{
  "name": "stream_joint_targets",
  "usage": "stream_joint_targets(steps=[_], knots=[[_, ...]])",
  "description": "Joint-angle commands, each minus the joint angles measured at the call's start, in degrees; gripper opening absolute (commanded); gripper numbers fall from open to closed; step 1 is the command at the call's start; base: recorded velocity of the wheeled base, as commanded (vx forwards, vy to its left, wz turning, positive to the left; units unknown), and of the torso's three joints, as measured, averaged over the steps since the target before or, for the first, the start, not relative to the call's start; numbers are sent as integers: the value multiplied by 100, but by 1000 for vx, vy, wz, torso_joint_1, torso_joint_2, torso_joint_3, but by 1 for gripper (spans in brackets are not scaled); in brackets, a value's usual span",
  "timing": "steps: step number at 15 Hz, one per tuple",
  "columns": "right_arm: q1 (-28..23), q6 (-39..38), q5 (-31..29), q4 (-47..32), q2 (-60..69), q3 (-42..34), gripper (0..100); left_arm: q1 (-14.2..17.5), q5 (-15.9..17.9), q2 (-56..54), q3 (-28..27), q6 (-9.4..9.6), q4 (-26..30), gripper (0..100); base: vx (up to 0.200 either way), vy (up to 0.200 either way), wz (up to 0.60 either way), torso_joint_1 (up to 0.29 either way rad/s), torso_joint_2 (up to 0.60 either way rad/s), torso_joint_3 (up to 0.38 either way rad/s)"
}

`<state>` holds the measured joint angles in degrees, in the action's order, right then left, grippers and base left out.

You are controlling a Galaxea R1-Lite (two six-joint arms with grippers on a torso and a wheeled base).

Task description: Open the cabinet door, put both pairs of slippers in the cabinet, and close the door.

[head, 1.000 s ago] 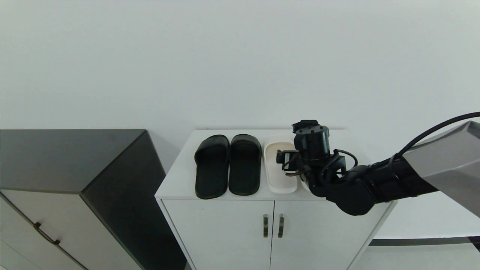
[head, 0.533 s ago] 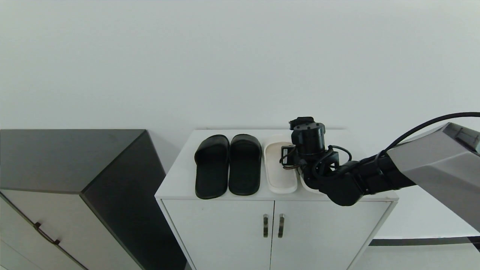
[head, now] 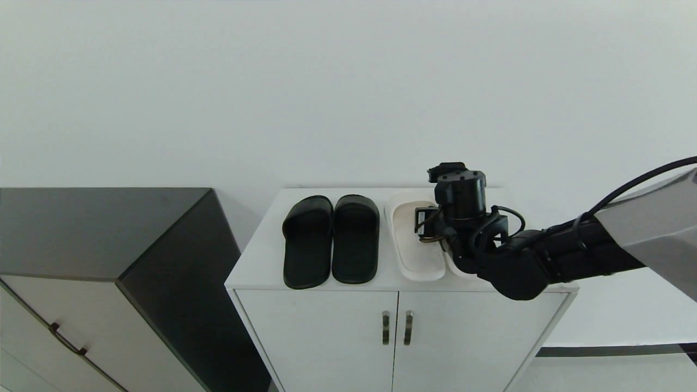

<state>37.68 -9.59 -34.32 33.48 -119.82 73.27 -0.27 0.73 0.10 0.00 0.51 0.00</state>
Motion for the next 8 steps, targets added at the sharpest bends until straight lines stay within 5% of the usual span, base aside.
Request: stream_joint_targets(steps=[1,8], knots=[[222,1,48,1,952,-717,0,0,-3,-1,0,2,0,0,0,0,0,0,0,0],[1277,-7,1155,10,3219,-3415,0,0,6,-1,0,-42,-9,0,0,0,0,0,0,0]])
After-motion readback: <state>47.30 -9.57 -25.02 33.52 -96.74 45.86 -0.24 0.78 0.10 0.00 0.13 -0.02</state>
